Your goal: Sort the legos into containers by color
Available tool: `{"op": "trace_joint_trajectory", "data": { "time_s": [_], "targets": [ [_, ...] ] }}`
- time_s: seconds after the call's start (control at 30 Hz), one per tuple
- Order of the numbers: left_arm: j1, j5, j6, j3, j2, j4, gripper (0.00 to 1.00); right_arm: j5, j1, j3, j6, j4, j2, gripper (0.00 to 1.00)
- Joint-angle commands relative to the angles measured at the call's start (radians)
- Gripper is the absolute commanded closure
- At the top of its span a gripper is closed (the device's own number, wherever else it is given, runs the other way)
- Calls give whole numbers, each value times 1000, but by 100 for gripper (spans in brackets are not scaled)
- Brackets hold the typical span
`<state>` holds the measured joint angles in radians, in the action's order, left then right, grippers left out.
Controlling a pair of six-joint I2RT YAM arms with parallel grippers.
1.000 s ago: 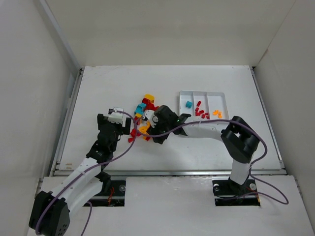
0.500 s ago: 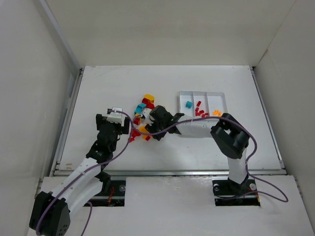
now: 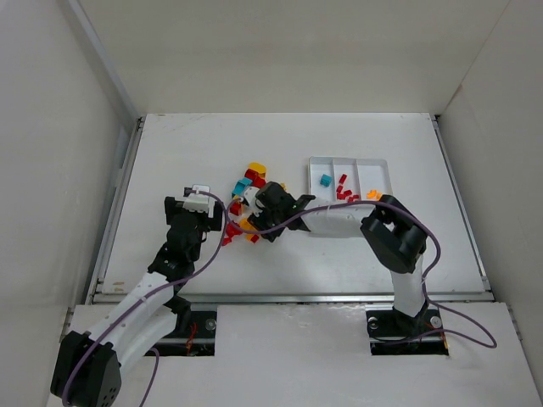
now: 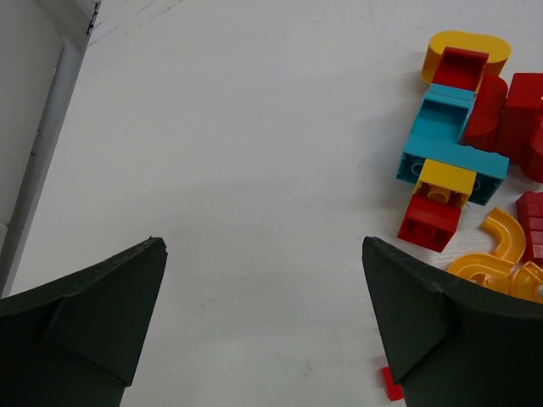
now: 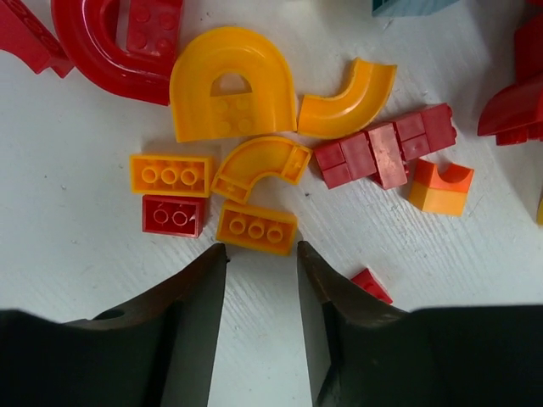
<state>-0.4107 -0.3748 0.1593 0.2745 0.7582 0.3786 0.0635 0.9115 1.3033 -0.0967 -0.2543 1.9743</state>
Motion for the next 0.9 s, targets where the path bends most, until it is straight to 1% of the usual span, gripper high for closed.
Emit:
{"op": "trace_joint_trajectory", "data": {
  "time_s": [0.0, 0.07, 0.1, 0.17, 0.3, 0.63, 0.73, 0.77, 0.87],
  "targets": [
    [-4, 10, 8, 5, -20, 65, 0, 1, 15, 48, -37, 1, 28, 54],
    [-4, 10, 8, 5, -20, 65, 0, 1, 15, 59, -37, -11, 28, 53],
    [-4, 10, 8, 5, -20, 65, 0, 1, 15, 59, -37, -11, 28, 49],
    [-4, 10, 8, 5, -20, 65, 0, 1, 15, 70, -26, -11, 28, 46],
    [-4, 19, 17, 5, -30, 65, 0, 12, 15, 105, -26, -22, 61, 46],
    [-4, 19, 17, -4, -30, 65, 0, 41, 15, 105, -17, -33, 70, 46],
    [-4, 19, 17, -4, -30, 65, 0, 51, 15, 114, -26, -33, 70, 54],
    [-4, 19, 17, -4, -30, 65, 0, 52, 15, 114, -26, -42, 80, 63],
    [-4, 19, 17, -4, -30, 65, 0, 64, 15, 105, -26, -42, 80, 76]
  ]
}}
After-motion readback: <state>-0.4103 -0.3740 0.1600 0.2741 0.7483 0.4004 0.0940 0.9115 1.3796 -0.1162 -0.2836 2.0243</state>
